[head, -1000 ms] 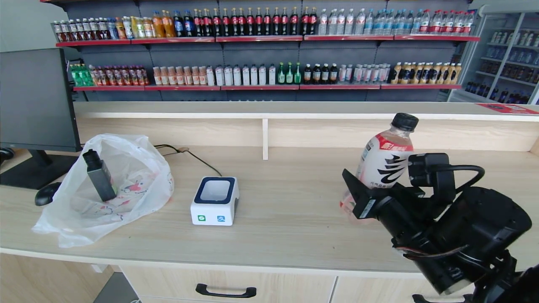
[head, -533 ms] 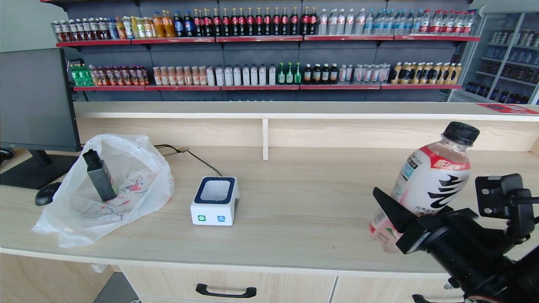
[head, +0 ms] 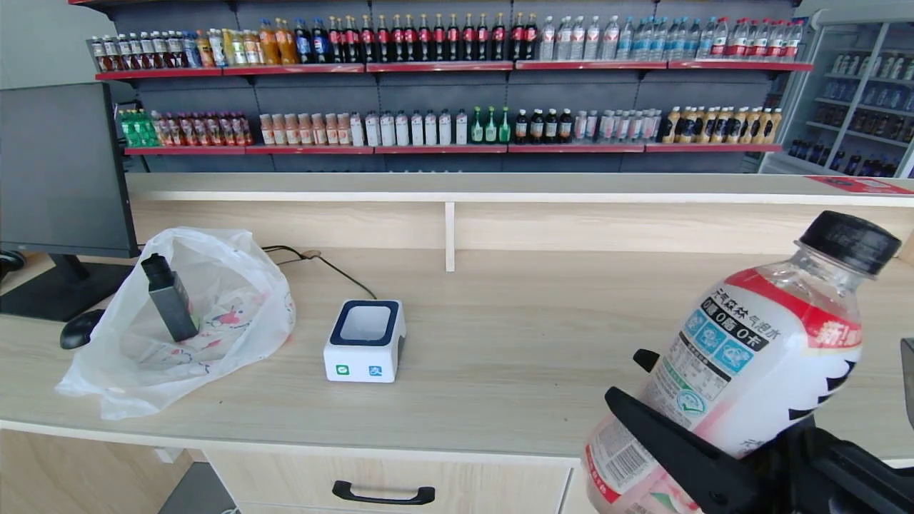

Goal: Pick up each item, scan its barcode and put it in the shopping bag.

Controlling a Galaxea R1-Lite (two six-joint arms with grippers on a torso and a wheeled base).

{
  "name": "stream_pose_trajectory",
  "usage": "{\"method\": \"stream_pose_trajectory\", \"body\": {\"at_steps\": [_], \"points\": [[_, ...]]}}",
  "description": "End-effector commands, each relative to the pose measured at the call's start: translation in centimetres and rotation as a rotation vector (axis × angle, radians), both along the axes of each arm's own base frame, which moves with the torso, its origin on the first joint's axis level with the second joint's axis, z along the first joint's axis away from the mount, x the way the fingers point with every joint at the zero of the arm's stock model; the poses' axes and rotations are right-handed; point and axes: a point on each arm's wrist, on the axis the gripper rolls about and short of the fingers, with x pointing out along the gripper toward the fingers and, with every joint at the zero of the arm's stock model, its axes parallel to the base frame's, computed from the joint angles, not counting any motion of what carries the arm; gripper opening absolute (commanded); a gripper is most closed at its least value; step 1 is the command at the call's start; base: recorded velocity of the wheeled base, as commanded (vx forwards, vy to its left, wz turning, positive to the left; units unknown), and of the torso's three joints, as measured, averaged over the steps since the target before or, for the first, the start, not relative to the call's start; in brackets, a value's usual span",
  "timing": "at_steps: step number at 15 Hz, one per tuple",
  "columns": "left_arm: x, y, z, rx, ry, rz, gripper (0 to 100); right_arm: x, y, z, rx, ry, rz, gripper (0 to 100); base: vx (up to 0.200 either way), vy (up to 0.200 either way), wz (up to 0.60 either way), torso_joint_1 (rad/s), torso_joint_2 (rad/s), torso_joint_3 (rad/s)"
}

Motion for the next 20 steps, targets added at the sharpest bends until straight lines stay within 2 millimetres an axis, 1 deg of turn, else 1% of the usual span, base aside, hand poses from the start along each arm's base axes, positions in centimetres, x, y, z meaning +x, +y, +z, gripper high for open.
{"method": "stream_pose_trajectory", "body": {"at_steps": [1, 4, 7, 10, 12, 14, 17, 18, 20], "points": [[0.0, 0.0, 0.0, 0.0, -0.001, -0.001, 100, 0.2, 1.5, 0.6, 0.045, 0.009, 0.104, 0, 0.0, 0.0, 0.0, 0.0, 0.0, 0.0], [0.0, 0.0, 0.0, 0.0, -0.001, 0.001, 100, -0.1, 1.7, 0.6, 0.06, 0.03, 0.297, 0, 0.0, 0.0, 0.0, 0.0, 0.0, 0.0], [0.0, 0.0, 0.0, 0.0, -0.001, 0.001, 100, -0.3, 1.7, 0.6, 0.1, 0.093, 0.376, 0, 0.0, 0.0, 0.0, 0.0, 0.0, 0.0], [0.0, 0.0, 0.0, 0.0, -0.001, 0.001, 100, -0.7, 1.4, 0.5, 0.136, 0.16, 0.439, 0, 0.0, 0.0, 0.0, 0.0, 0.0, 0.0], [0.0, 0.0, 0.0, 0.0, -0.001, 0.001, 100, -0.6, 1.7, 1.1, 0.205, 0.218, 0.467, 0, 0.0, 0.0, 0.0, 0.0, 0.0, 0.0], [0.0, 0.0, 0.0, 0.0, -0.001, 0.001, 100, -0.4, 1.8, 1.5, 0.236, 0.227, 0.476, 0, 0.0, 0.0, 0.0, 0.0, 0.0, 0.0], [0.0, 0.0, 0.0, 0.0, -0.001, 0.001, 100, -0.5, 1.8, 1.4, 0.236, 0.237, 0.479, 0, 0.0, 0.0, 0.0, 0.0, 0.0, 0.0], [0.0, 0.0, 0.0, 0.0, -0.001, 0.001, 100, -0.4, 1.9, 1.6, 0.26, 0.256, 0.488, 0, 0.0, 0.0, 0.0, 0.0, 0.0, 0.0], [0.0, 0.0, 0.0, 0.0, -0.001, 0.001, 100, -0.2, 2.3, 2.7, 0.332, 0.282, 0.519, 0, 0.0, 0.0, 0.0, 0.0, 0.0, 0.0]]}}
